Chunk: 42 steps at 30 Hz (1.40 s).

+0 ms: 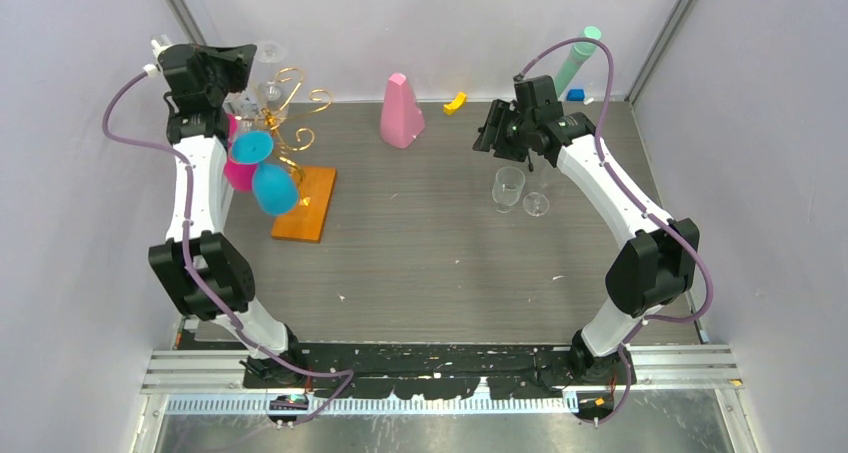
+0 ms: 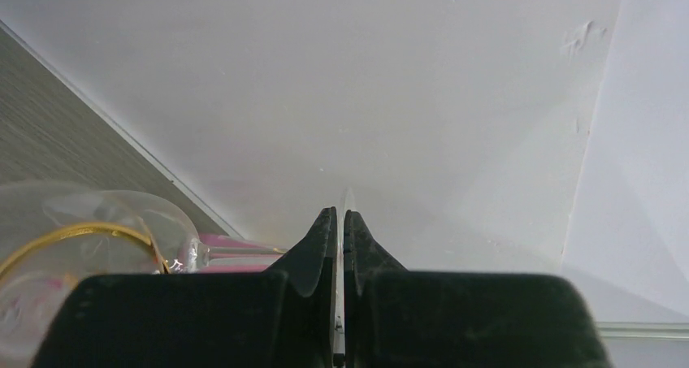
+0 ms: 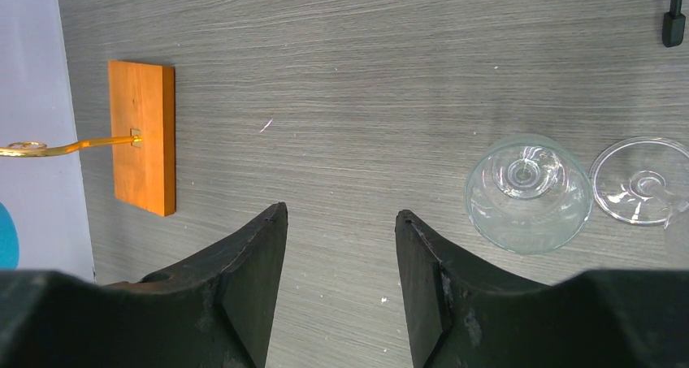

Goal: Take the wine glass off the wine glass rack

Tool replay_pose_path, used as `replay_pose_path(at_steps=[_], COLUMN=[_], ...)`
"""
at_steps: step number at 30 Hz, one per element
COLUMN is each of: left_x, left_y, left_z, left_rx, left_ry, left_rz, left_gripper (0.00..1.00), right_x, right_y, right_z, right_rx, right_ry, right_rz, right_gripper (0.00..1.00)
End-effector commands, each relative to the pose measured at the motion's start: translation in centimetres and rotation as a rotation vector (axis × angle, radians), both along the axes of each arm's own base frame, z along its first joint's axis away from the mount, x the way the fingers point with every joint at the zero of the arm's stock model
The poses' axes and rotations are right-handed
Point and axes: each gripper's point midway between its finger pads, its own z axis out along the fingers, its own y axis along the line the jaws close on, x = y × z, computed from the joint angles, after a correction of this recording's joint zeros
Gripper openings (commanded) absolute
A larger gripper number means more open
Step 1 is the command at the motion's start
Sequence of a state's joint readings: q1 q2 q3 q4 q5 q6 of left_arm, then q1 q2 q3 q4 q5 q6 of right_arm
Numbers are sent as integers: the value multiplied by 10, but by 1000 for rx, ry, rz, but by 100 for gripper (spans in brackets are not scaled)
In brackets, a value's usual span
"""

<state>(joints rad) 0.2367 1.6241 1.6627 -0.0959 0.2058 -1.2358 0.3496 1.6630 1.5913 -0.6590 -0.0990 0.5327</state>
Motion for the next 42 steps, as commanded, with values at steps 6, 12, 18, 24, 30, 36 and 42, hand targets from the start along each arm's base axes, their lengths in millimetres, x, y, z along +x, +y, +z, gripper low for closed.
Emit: replay_pose_path(at_steps=[6,12,18,24,30,36,42], left_x=[24,23,15,-3,-30,-61,-96], left_y=[-31,-58,-91,-134,-197,-240,-267], left_z=[71,83,92,100,98,69,44], left_rx=[54,73,58,16,-37,-140,-242], left_ry=[-248,-306,-333,-342,-322,-207,-108], left_rz=[-127,-219,-310,-418,-569,-644,-703], left_gripper=[0,0,0,0,0,0,0], right_x=[5,3,0,-7,-20,-34,-48], right_y=[0,1,5,23,49,75,94], right_z=[23,25,31,47,85,136,167], right_rx=[21,27,55,144,295,383,351], right_ry=[-73,-75,-103,-176,-311,-554,-800], right_rz=[2,14,32,136,270,386,470], right_gripper=[58,64,68,69,69,69,69])
